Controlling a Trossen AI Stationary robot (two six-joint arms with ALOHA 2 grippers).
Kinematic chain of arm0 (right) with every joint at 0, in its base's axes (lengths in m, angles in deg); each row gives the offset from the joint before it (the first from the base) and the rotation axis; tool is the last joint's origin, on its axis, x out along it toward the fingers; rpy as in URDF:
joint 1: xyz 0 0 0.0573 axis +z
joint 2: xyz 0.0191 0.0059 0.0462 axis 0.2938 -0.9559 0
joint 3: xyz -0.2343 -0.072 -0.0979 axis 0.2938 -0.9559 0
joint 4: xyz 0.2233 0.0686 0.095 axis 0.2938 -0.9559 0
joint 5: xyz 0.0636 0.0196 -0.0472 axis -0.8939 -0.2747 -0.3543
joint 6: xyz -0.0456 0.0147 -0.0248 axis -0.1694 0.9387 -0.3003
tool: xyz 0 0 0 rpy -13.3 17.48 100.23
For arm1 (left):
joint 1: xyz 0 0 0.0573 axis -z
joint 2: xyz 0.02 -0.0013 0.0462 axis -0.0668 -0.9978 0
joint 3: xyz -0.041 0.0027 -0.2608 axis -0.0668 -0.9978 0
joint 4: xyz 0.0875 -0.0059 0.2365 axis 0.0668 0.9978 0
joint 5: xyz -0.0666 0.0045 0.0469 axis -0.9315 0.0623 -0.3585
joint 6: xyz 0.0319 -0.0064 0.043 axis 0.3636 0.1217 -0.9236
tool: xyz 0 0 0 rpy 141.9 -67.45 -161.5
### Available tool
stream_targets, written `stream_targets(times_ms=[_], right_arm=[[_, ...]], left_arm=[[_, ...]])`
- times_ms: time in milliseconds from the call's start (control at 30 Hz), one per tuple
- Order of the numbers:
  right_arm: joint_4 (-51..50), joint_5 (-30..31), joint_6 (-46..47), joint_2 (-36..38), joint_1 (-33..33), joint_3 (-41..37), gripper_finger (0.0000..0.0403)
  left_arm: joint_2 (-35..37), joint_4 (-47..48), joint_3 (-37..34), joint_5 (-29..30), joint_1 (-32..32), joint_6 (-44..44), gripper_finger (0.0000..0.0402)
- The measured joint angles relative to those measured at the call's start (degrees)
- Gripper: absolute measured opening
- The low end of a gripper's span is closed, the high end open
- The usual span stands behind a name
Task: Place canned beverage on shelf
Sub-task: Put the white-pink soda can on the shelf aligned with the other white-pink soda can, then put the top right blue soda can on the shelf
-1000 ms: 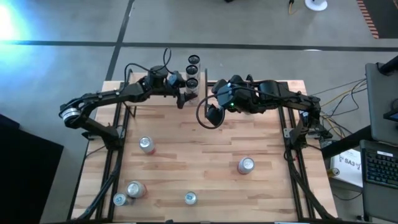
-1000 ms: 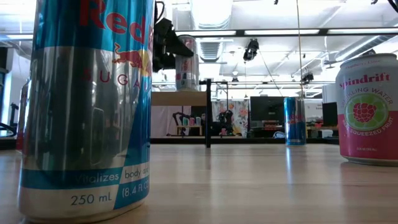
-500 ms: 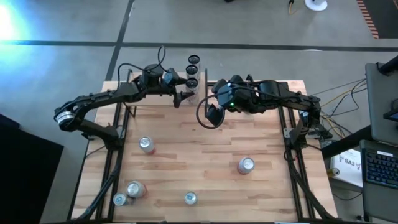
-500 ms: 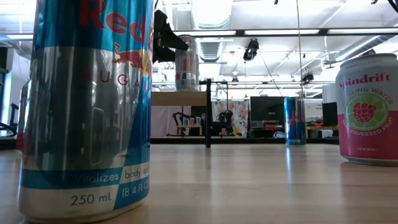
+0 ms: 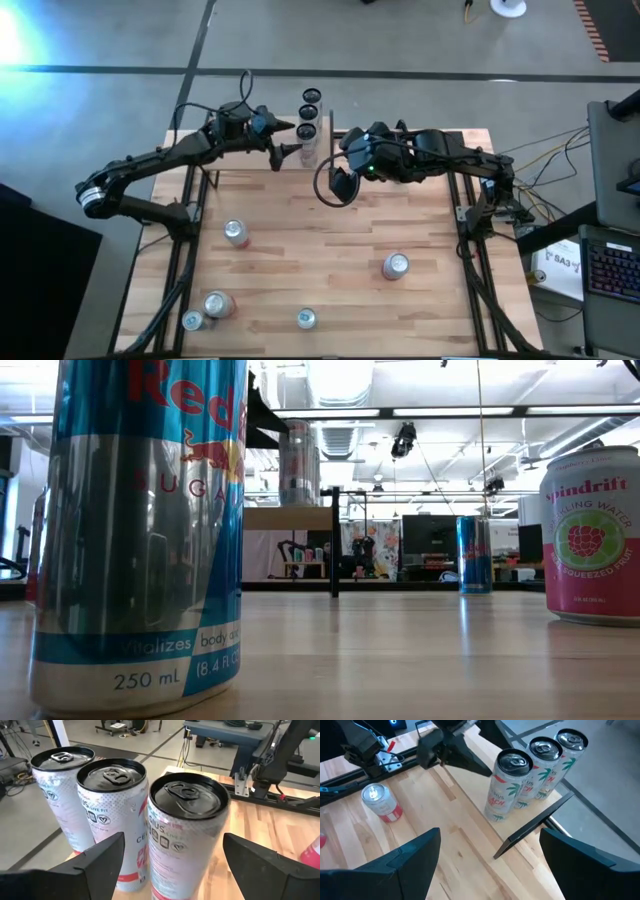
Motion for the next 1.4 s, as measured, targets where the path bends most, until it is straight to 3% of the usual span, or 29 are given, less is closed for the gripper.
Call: stream_targets(times_ms=[267,500,567,667,1000,1167,1400], right_arm=[[-4.0,-1.5,5.0,0.0,0.0,-0.2,0.0329],[-15.6,-1.6,9.0,0.1,-3.1,-0.3,0.0329],[-15.1,-5.4,8.4,0.6,-4.8,-1.4,0.0329],[-15.2,-16.2,7.2,1.2,-8.5,-2.9,0.0329],[-15.4,-17.3,4.4,5.5,-18.4,-18.1,0.0329],[-15.5,-17.7,2.7,8.7,-23.6,-27.6,0.0329],[-14.4,-25.2,-1.0,12.2,-30.8,-39.2,0.0329]], left_arm=[[3.7,6.3,0.0,-0.1,0.1,1.1,0.0307],[9.2,15.5,0.0,-0.1,0.1,2.8,0.0307],[11.4,16.9,0.0,-0.2,0.2,3.3,0.0307],[14.2,17.8,-0.2,-0.2,0.2,5.8,0.0307],[22.7,17.7,-10.3,-0.7,1.5,18.7,0.0307],[25.9,11.8,-16.2,-0.7,3.0,24.4,0.0307],[23.5,4.7,-19.1,-0.7,3.4,29.0,0.0307]])
